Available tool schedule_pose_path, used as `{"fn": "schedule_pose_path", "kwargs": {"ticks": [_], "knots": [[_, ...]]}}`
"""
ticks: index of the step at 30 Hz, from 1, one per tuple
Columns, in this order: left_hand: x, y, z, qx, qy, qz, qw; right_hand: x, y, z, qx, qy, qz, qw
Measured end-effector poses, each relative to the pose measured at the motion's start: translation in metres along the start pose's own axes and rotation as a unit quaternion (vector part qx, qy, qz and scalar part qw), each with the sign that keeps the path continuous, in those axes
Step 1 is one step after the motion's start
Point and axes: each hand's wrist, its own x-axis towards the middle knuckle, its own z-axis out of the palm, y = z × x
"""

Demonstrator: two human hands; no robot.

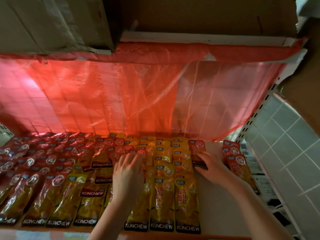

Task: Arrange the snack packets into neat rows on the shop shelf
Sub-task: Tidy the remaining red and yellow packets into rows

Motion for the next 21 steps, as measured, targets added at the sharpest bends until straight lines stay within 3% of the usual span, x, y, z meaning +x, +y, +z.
{"fn": "schedule_pose_path", "kwargs": {"ticks": [2, 4, 8, 15, 21], "knots": [[-0.003, -0.015, -0.007, 0.009, 0.024, -0.057, 0.998, -0.001, -0.001, -0.002, -0.001, 0.016, -0.007, 1.000], [-0.005, -0.029, -0.011, 0.016, 0.025, -0.104, 0.994, -0.006, -0.010, -0.007, -0.009, 0.080, -0.027, 0.996], [-0.007, -0.038, -0.015, 0.020, -0.023, -0.120, 0.992, -0.021, -0.058, -0.013, 0.038, 0.178, -0.124, 0.975], [-0.014, -0.024, -0.023, 0.031, -0.136, -0.115, 0.984, -0.031, -0.147, 0.028, 0.116, 0.114, -0.178, 0.970], [-0.020, -0.023, -0.024, 0.029, -0.127, -0.109, 0.986, -0.030, -0.171, 0.057, -0.002, 0.101, -0.126, 0.987]]}}
